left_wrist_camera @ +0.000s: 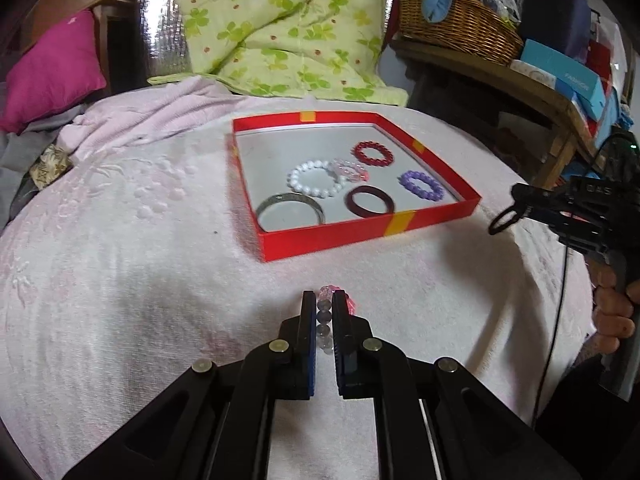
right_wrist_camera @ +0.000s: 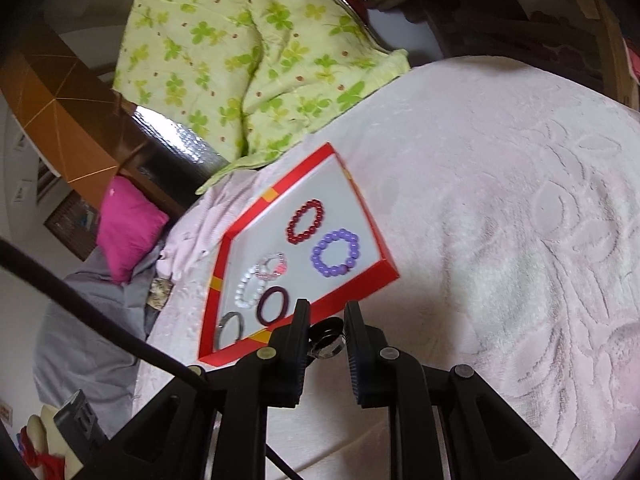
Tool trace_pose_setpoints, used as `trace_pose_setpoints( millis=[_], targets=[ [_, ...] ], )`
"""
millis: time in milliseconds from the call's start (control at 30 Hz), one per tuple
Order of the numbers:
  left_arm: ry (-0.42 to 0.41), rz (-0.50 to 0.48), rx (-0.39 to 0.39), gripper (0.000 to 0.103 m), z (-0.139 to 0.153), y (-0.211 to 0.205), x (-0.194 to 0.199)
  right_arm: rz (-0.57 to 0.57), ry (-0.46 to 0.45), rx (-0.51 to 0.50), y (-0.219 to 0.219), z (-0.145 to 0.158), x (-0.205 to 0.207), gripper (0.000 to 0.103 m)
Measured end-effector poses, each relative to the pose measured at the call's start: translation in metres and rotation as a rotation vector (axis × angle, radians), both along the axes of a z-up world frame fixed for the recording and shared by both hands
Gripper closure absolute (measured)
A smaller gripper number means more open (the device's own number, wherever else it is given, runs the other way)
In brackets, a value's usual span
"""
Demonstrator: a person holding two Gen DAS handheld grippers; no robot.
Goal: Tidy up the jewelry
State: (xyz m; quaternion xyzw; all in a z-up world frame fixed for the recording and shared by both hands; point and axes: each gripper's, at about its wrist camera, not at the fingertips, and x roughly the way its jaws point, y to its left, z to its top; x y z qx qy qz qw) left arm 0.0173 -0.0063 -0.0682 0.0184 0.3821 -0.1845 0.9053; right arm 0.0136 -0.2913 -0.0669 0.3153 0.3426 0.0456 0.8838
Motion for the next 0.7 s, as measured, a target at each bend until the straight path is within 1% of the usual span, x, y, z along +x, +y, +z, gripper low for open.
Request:
trace_pose_setpoints(
  millis=[133, 200, 267, 467, 567, 700],
  targets=[
    [-0.008, 0.036, 0.025, 0.095, 0.0, 0.004, 0.001, 0.031, -0.012, 0.007, 0.005, 0.003, -0.001, 0.084],
    [-0.014, 0.059, 0.061, 0.095, -0.001, 0.004, 0.002, 0.045, -0.013, 0.007, 0.007, 0.004, -0.001, 0.084],
    [-0.009, 0.071, 0.072, 0.095, -0.002, 0.006, 0.002, 0.054, -0.007, 0.006, 0.008, 0.003, -0.001, 0.084],
    [-0.002, 0.078, 0.11, 0.095, -0.005, 0.005, 0.004, 0.067, 0.049, 0.003, 0.011, -0.007, 0.002, 0.084],
    [0.002, 0.081, 0.121, 0.095, -0.006, 0.004, 0.003, 0.069, 0.079, 0.01, 0.012, -0.013, 0.005, 0.084],
    [0.014, 0.084, 0.13, 0.095, -0.007, 0.003, 0.004, 0.079, 0.108, -0.005, 0.018, -0.018, 0.009, 0.084]
  ],
)
